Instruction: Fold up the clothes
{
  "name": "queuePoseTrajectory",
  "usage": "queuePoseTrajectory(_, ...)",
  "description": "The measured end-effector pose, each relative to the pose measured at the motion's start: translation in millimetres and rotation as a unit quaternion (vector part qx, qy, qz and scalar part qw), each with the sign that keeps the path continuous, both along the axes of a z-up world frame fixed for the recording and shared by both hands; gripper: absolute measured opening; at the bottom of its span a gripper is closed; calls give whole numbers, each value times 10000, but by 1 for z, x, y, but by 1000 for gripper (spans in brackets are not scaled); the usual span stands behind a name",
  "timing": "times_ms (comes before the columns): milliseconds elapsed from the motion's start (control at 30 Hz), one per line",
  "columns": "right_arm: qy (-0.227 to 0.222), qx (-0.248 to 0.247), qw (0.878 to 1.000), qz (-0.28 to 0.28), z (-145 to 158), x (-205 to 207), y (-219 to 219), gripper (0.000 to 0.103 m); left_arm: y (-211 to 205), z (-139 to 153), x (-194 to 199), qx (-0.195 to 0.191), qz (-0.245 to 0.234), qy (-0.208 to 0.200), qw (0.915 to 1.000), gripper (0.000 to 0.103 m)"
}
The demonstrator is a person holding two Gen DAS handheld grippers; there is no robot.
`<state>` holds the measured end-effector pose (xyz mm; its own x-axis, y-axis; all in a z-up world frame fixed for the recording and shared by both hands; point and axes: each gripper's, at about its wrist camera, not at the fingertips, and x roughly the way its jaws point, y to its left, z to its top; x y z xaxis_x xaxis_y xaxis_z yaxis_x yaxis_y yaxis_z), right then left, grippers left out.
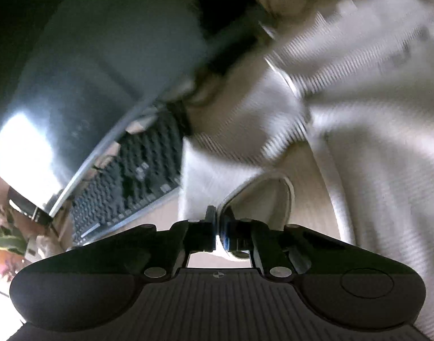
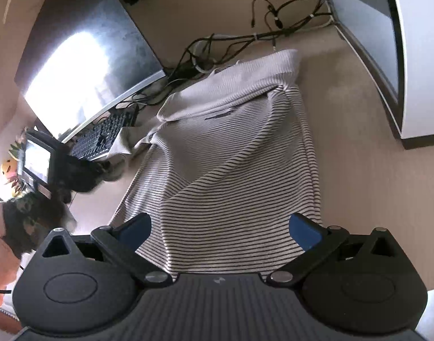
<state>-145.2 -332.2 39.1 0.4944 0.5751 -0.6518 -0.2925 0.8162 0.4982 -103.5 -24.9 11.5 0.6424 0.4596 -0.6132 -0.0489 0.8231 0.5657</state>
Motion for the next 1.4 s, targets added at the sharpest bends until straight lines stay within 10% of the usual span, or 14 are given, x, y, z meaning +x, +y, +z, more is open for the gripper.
queuePoseTrajectory(133, -36, 100, 9999, -73, 1, 1, -6, 103, 16, 73, 5, -1160, 455, -797, 9890, 5)
queuePoseTrajectory(333, -138, 281, 9994, -129, 3, 1, -23, 103, 27, 163, 7, -2780, 705, -1736, 9421, 5)
queuePoseTrajectory(600, -203, 484, 9984, -228, 3, 1, -47, 103, -35, 203, 39, -3216, 167, -1814, 9292, 5)
queuePoseTrajectory(1067, -230, 583, 9964, -567, 1, -2, -86, 103, -166, 164, 100, -3624, -931, -759, 9243, 6)
queuePoseTrajectory(1400, -5, 436, 9964, -723, -10, -1, -85, 103, -185, 133, 103, -4159, -1259, -442, 8996, 23)
